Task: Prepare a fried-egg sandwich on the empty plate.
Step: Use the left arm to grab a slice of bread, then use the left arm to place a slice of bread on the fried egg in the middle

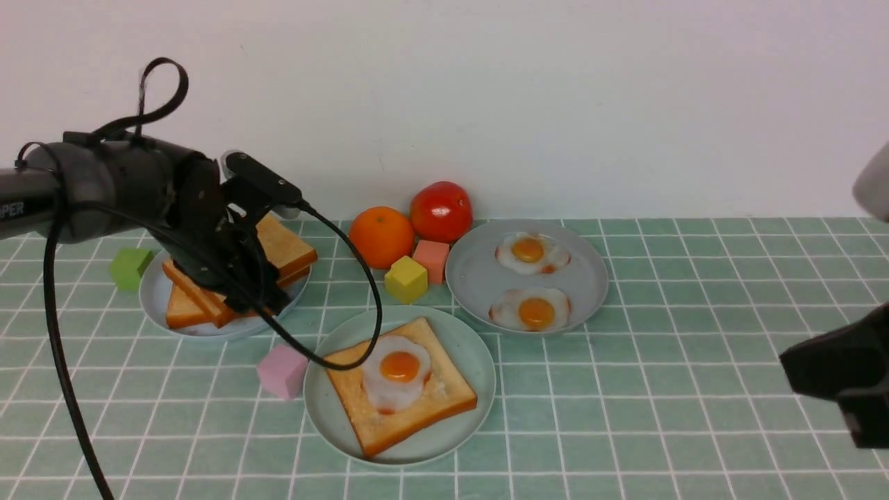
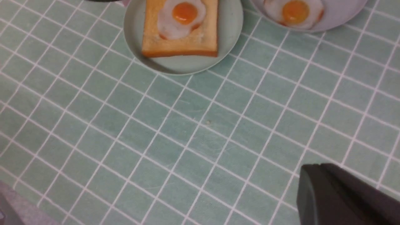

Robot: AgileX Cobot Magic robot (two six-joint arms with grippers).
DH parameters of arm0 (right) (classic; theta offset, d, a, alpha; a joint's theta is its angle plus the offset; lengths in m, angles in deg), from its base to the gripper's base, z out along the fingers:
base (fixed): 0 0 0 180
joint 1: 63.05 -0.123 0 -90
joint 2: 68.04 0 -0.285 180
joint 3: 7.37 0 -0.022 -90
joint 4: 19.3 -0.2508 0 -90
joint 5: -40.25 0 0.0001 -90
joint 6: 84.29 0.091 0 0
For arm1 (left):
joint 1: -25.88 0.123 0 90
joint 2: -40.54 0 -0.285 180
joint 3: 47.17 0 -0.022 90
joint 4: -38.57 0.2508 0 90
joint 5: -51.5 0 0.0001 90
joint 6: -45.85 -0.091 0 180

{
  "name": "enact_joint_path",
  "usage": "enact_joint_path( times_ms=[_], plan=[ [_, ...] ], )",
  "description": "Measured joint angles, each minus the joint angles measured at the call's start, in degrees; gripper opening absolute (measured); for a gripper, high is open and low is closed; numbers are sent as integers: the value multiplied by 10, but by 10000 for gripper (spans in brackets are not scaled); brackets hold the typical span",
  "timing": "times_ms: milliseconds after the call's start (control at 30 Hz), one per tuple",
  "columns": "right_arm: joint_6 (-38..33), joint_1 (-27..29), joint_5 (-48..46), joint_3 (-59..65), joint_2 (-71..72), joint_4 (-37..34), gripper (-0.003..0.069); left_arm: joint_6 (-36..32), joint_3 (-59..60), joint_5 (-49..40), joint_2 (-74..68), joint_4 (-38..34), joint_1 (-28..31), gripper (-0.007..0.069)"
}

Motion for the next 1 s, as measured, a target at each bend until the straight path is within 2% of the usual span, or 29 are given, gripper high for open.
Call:
enact_joint_path(
  times_ms=[300, 633, 767, 800, 833, 867, 900, 1000],
  plan=[
    [1, 0, 6, 8, -1, -25, 14, 14, -2, 6, -2, 13, 0, 71],
    [1, 0, 6, 8, 6, -25, 14, 18, -1, -30, 101, -13, -13, 68],
    [1, 0, 5, 8, 23, -20, 18, 7, 52, -54, 196, -47, -87, 68],
    [1, 0, 5, 8, 25, -19, 18, 6, 52, -52, 196, -48, -87, 68],
    [1, 0, 5, 8, 34, -18, 19, 3, 96, -44, 223, -53, -134, 68],
    [1, 0, 5, 8, 36, -18, 19, 2, 100, -43, 225, -53, -139, 68],
    [1, 0, 5, 8, 46, -18, 21, 3, 138, -36, 234, -53, -180, 68],
    [1, 0, 5, 8, 59, -19, 22, 24, 185, -26, 226, -30, -232, 66]
  ],
)
